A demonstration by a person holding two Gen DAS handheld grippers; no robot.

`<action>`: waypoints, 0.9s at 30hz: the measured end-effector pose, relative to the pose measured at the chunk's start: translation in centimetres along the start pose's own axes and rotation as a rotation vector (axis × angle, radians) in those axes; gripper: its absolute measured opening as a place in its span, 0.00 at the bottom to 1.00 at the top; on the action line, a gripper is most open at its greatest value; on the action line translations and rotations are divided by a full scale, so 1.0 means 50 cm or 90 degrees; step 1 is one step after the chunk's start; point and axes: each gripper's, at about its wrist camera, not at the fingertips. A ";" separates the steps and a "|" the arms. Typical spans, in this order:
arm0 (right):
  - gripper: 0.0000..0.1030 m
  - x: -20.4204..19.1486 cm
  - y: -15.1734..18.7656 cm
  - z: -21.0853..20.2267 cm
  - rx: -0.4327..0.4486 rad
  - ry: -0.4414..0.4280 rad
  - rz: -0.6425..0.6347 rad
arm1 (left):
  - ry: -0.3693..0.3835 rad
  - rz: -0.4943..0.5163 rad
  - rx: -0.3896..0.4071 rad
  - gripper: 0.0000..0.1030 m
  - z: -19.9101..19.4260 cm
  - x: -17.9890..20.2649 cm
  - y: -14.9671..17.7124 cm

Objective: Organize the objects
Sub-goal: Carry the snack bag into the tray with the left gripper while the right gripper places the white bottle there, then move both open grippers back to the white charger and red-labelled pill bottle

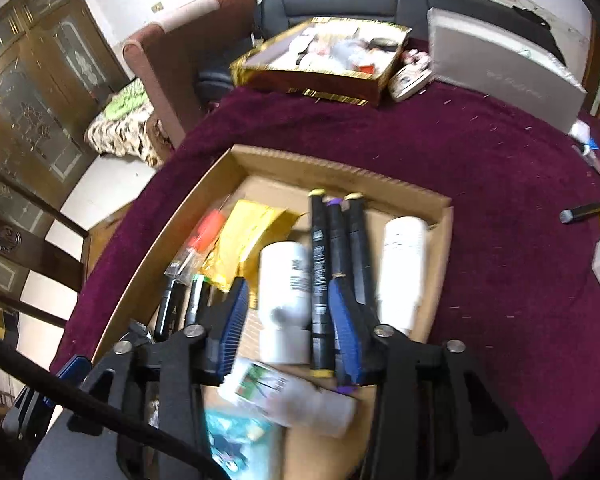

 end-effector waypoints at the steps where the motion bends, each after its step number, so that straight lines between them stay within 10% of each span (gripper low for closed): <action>1: 0.48 0.016 0.000 -0.014 0.008 0.002 0.005 | 0.002 0.005 0.001 0.55 -0.004 0.013 -0.001; 18: 0.55 0.595 0.059 -0.216 0.080 0.145 0.247 | 0.174 0.102 -0.086 0.60 0.052 0.311 -0.045; 27: 0.55 0.782 0.084 -0.152 0.044 0.161 0.345 | 0.215 0.157 -0.115 0.60 0.150 0.480 -0.069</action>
Point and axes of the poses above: each gripper's, at about its wrist camera, not at the fingertips, and z roughly the way its jaws point, x to its right, y to its underside, and after that the axes turned 6 degrees about y, right-handed
